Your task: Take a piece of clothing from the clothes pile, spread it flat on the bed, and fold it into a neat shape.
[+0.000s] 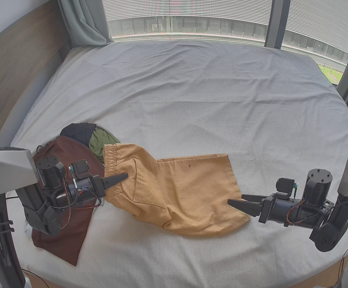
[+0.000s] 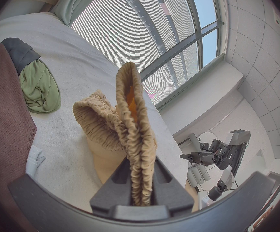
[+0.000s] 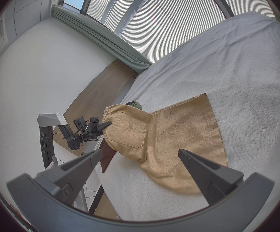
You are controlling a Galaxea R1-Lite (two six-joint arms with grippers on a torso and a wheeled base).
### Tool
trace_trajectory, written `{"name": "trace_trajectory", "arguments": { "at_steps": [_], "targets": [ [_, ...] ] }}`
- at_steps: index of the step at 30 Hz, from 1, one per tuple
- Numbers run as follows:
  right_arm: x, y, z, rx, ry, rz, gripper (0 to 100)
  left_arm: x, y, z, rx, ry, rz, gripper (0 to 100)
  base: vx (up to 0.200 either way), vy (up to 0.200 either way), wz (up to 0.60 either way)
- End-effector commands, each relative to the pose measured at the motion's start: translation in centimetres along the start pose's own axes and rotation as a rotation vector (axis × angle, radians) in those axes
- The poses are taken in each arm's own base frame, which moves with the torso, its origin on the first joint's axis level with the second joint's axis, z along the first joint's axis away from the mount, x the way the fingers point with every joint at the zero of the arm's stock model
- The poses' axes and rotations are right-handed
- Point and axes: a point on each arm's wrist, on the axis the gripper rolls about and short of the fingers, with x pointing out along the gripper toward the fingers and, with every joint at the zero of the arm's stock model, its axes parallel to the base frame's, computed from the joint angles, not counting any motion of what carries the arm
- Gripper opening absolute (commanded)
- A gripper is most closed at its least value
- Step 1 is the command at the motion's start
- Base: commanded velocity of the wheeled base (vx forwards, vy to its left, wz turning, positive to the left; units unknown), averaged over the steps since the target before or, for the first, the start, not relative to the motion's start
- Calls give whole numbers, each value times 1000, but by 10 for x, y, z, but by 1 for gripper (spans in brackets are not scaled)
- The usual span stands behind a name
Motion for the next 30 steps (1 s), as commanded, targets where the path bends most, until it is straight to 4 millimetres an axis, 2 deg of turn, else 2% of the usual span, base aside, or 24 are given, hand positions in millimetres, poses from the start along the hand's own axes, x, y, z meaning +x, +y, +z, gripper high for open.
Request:
{"name": "trace_trajectory", "arguments": {
  "at_steps": [1,6,15,21,30],
  "targets": [
    [0,0,0,0,1,1,100,6,-3,0,3,2,-18,0,0,0,0],
    [0,0,0,-1,0,1,100,12,-6,-2,4,13,-34,0,0,0,0],
    [2,-1,-1,1,3,0,100,36,-20,-4,-9,-3,-52,0,0,0,0],
    [2,-1,-1,2,4,-1,100,45,-27,-4,-21,-8,-71,0,0,0,0],
    [2,-2,-1,2,3,-2,100,62,-34,-13,-54,20,-110,0,0,0,0]
  ]
}}
